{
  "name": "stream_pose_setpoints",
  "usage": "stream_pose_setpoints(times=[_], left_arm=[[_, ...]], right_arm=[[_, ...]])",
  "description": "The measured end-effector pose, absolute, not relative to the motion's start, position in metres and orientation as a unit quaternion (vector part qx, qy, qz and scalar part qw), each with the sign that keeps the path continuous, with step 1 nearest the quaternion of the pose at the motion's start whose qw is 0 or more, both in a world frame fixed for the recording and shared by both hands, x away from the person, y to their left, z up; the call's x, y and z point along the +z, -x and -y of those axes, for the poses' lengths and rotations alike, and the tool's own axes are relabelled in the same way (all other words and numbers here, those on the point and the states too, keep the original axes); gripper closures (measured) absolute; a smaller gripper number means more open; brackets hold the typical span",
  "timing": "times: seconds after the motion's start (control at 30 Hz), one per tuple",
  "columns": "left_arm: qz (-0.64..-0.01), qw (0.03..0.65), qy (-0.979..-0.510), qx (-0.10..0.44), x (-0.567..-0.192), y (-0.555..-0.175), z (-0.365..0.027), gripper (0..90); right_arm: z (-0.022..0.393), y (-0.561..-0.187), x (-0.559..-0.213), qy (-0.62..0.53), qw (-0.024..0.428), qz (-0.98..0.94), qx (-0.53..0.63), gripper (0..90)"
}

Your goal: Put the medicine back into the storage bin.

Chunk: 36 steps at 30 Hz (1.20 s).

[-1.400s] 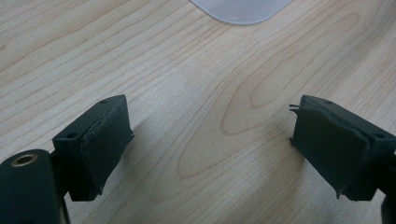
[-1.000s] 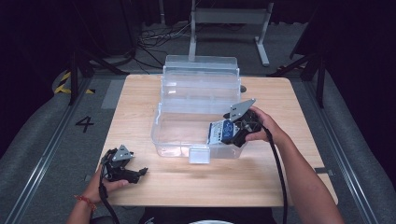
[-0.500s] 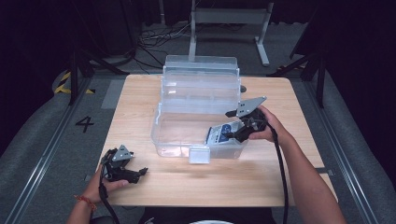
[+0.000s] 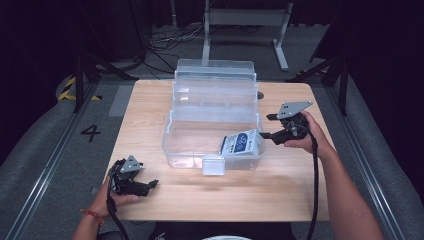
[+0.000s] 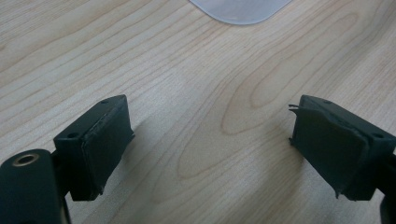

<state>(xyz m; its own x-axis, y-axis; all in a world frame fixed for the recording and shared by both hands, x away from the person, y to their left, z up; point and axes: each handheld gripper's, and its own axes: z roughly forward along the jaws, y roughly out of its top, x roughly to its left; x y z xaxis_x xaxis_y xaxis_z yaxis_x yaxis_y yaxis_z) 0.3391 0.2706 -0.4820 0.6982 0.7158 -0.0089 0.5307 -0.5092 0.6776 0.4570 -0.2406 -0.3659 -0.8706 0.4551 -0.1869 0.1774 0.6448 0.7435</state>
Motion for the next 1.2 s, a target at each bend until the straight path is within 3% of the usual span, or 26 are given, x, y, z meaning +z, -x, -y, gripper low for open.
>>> stream_pose_setpoints(times=[0.37, 0.6, 1.03, 1.2], left_arm=[[-0.347, 0.327, -0.868, 0.141, -0.469, -0.338, -0.258, 19.9], [-0.297, 0.361, -0.869, 0.161, -0.429, -0.332, -0.235, 20.5], [-0.221, 0.344, -0.894, 0.184, -0.377, -0.337, -0.187, 20.9], [-0.203, 0.303, -0.915, 0.172, -0.373, -0.357, -0.174, 28.3]], right_arm=[[0.224, -0.465, -0.376, -0.191, 0.204, -0.898, 0.34, 31.5], [0.214, -0.47, -0.379, -0.208, 0.215, -0.896, 0.327, 31.8], [0.225, -0.479, -0.348, -0.231, 0.221, -0.88, 0.352, 33.1], [0.221, -0.49, -0.329, -0.232, 0.222, -0.877, 0.358, 33.8]])
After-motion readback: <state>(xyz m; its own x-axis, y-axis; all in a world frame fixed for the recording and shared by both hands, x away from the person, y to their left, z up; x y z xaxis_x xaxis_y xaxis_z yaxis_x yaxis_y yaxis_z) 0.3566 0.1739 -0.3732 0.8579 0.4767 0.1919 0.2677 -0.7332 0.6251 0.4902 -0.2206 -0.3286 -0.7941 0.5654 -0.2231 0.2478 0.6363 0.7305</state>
